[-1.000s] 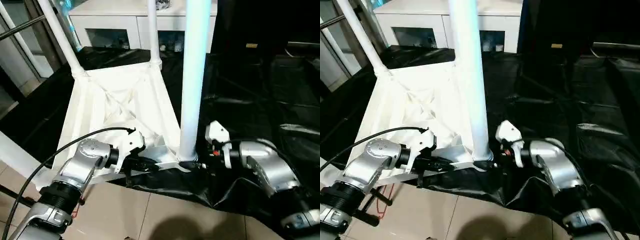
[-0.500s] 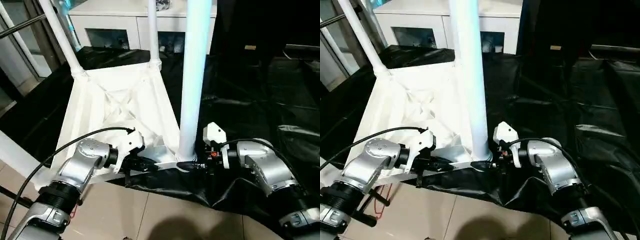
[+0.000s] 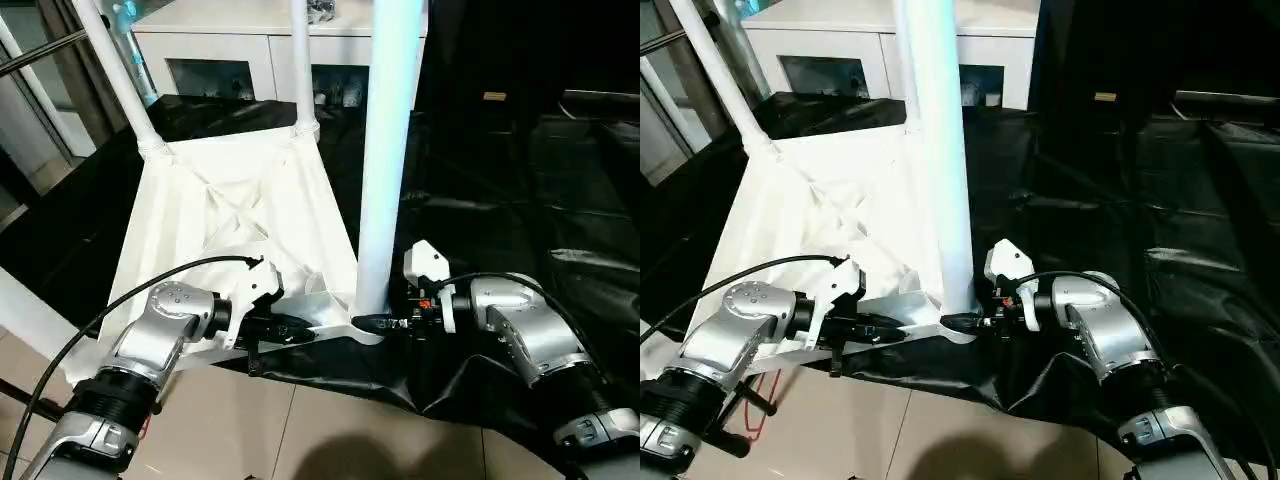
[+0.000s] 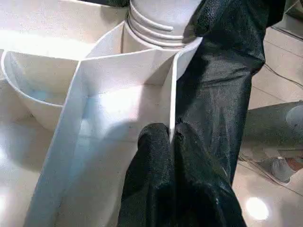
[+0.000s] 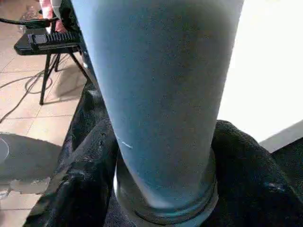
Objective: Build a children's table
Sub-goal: Rotate leg to tighten
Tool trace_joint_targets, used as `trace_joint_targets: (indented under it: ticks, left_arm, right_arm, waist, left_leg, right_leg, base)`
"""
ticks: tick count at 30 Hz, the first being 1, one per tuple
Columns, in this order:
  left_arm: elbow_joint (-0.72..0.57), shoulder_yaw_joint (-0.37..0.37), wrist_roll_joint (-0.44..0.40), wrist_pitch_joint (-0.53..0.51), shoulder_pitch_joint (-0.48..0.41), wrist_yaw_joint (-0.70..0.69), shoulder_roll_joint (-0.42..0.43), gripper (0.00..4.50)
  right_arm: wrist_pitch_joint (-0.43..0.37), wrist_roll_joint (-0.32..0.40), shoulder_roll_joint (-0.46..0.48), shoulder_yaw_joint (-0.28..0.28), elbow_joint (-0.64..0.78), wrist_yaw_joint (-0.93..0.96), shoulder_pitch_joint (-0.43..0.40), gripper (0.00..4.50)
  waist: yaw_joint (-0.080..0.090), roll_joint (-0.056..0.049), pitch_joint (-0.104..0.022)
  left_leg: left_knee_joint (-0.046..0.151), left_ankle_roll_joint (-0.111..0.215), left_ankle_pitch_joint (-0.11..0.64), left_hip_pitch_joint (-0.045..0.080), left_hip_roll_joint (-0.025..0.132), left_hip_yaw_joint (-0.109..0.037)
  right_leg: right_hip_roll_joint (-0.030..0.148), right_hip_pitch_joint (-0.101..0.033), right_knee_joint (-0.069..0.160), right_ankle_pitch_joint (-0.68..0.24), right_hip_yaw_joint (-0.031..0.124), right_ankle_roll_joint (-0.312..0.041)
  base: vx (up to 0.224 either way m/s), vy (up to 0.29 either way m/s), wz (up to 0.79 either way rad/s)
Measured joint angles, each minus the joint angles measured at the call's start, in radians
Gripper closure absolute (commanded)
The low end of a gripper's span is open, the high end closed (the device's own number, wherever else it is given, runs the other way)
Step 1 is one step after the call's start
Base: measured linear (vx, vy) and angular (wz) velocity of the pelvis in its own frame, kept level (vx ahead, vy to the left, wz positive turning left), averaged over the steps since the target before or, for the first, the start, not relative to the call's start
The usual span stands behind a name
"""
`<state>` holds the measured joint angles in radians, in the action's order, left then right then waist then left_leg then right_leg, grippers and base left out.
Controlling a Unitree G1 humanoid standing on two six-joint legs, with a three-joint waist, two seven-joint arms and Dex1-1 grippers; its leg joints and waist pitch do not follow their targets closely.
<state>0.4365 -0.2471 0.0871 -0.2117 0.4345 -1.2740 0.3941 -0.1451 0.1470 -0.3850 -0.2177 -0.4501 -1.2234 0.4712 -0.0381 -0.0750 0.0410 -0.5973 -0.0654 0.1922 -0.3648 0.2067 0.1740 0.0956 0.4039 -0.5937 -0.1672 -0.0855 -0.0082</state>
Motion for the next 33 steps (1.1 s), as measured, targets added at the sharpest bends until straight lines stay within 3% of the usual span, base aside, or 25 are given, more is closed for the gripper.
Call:
trace_joint_targets:
  ticks: [8, 15, 17, 21, 22, 24, 27, 28, 31, 33]
  left_arm:
    - [0.016, -0.003, -0.025, 0.034, 0.003, 0.044, -0.005, 4.50]
    - [0.133, 0.031, -0.075, -0.027, 0.088, 0.273, -0.118, 4.50]
    - [0.163, 0.036, -0.084, -0.047, 0.114, 0.334, -0.153, 4.50]
    - [0.218, 0.052, -0.092, -0.057, 0.138, 0.416, -0.202, 4.50]
    - [0.224, 0.054, -0.092, -0.057, 0.139, 0.425, -0.208, 4.50]
    - [0.227, 0.054, -0.092, -0.057, 0.139, 0.425, -0.210, 4.50]
    - [0.224, 0.054, -0.092, -0.057, 0.141, 0.410, -0.210, 4.50]
    - [0.223, 0.054, -0.092, -0.057, 0.141, 0.405, -0.210, 4.50]
    - [0.215, 0.051, -0.091, -0.050, 0.141, 0.391, -0.209, 4.50]
    - [0.201, 0.042, -0.084, -0.041, 0.137, 0.344, -0.188, 4.50]
  right_arm:
    - [-0.004, -0.003, 0.045, 0.013, -0.022, 0.073, -0.009, 1.86]
    - [0.017, -0.053, 0.218, 0.106, -0.149, 0.520, 0.011, 1.86]
    - [0.015, -0.068, 0.256, 0.125, -0.193, 0.630, 0.043, 1.86]
    - [0.027, -0.096, 0.299, 0.131, -0.273, 0.766, 0.088, 1.86]
    - [0.037, -0.102, 0.303, 0.132, -0.283, 0.776, 0.092, 1.86]
    - [0.046, -0.096, 0.305, 0.148, -0.289, 0.759, 0.093, 1.16]
    - [0.039, -0.072, 0.291, 0.168, -0.289, 0.690, 0.093, 1.10]
    - [0.037, -0.065, 0.280, 0.170, -0.287, 0.666, 0.093, 0.80]
    - [0.026, -0.056, 0.245, 0.167, -0.275, 0.584, 0.093, 0.61]
    - [0.031, -0.058, 0.179, 0.122, -0.257, 0.480, 0.093, 0.61]
  waist:
    - [0.003, 0.003, -0.003]
    - [0.014, 0.012, -0.005]
    - [0.025, 0.011, -0.006]
    - [0.042, 0.003, -0.006]
    - [0.047, -0.003, -0.006]
    - [0.056, -0.005, -0.005]
    - [0.063, -0.006, -0.004]
    - [0.066, -0.005, -0.003]
    - [0.067, -0.002, -0.001]
    - [0.063, 0.002, 0.001]
  left_leg:
    - [0.000, -0.003, 0.002, 0.002, 0.000, 0.000]
    - [0.001, -0.006, 0.003, 0.017, -0.002, -0.001]
    - [0.001, -0.006, 0.003, 0.016, -0.003, -0.002]
    - [0.002, -0.005, 0.004, 0.017, -0.003, -0.007]
    - [0.002, -0.005, 0.004, 0.017, -0.003, -0.009]
    - [0.002, -0.004, 0.005, 0.017, -0.004, -0.009]
    - [0.003, 0.000, 0.007, 0.016, -0.008, -0.009]
    - [0.004, 0.000, 0.007, 0.016, -0.012, -0.009]
    - [0.006, 0.003, 0.008, 0.015, -0.019, -0.007]
    - [0.006, 0.004, 0.008, 0.012, -0.019, -0.007]
  right_leg:
    - [0.000, -0.001, -0.002, 0.000, 0.000, 0.000]
    - [-0.001, -0.008, 0.000, -0.001, 0.002, 0.003]
    - [0.000, -0.008, 0.005, -0.001, 0.001, 0.003]
    - [0.002, -0.020, 0.027, -0.002, -0.012, 0.003]
    - [0.002, -0.023, 0.036, -0.002, -0.015, 0.003]
    - [0.005, -0.024, 0.044, -0.002, -0.020, 0.003]
    - [0.020, -0.036, 0.055, -0.002, -0.036, 0.003]
    - [0.024, -0.036, 0.055, -0.002, -0.036, 0.003]
    - [0.031, -0.036, 0.055, -0.002, -0.035, 0.003]
    - [0.031, -0.034, 0.054, -0.002, -0.034, 0.003]
  base:
    - [0.000, 0.000, 0.00]
    - [0.000, 0.000, 0.00]
    - [-0.025, 0.008, 0.00]
    - [0.000, 0.000, 0.00]
    - [0.000, 0.000, 0.00]
    - [0.000, 0.000, 0.00]
    - [0.013, 0.036, -0.01]
    - [0.022, 0.052, -0.01]
    - [0.000, 0.000, 0.00]
    - [0.000, 0.000, 0.00]
